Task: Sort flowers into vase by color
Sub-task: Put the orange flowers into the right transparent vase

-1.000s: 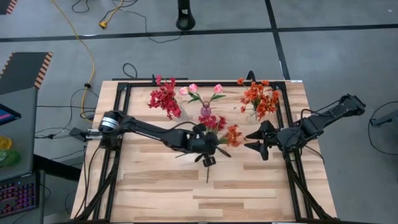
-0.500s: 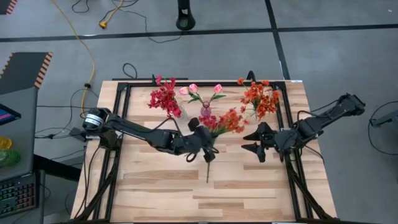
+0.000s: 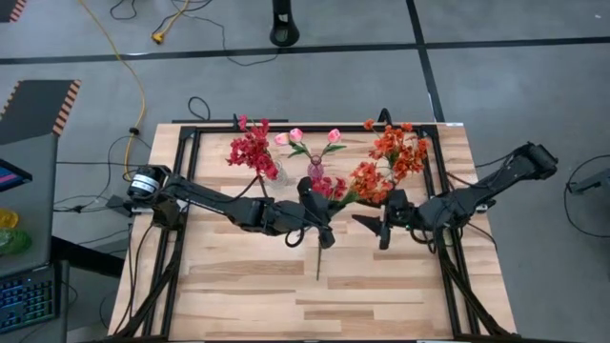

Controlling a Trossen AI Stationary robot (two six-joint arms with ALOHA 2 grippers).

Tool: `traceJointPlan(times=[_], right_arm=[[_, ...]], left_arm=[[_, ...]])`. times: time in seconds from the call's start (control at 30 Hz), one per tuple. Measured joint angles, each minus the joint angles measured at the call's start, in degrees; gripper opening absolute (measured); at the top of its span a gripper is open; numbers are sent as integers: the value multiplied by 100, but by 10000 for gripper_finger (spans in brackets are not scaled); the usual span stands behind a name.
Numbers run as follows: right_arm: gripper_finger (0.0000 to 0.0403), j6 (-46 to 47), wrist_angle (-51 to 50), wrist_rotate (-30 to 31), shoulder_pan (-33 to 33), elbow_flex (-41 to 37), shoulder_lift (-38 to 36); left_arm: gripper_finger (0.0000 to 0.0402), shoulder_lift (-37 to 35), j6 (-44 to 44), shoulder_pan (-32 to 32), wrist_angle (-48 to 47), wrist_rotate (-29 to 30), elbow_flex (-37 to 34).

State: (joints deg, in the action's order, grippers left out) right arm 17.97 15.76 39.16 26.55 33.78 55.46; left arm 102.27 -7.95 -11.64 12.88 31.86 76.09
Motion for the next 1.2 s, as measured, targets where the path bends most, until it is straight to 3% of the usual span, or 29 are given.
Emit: traceJointPlan(times=[0.3, 0.8, 0.97, 1.2], right_arm=[[256, -202, 1034, 595, -41, 0, 609], [251, -388, 2108, 593, -269, 0, 962], [219, -496, 2197, 590, -271, 0, 962], [131, -493, 2198, 576, -271, 0, 962]], left_arm=[[9, 1, 218, -15, 211, -5, 4], [9, 3, 260, -17, 210, -3, 7], [9, 3, 261, -17, 208, -3, 7], [10, 3, 131, -20, 205, -5, 7]])
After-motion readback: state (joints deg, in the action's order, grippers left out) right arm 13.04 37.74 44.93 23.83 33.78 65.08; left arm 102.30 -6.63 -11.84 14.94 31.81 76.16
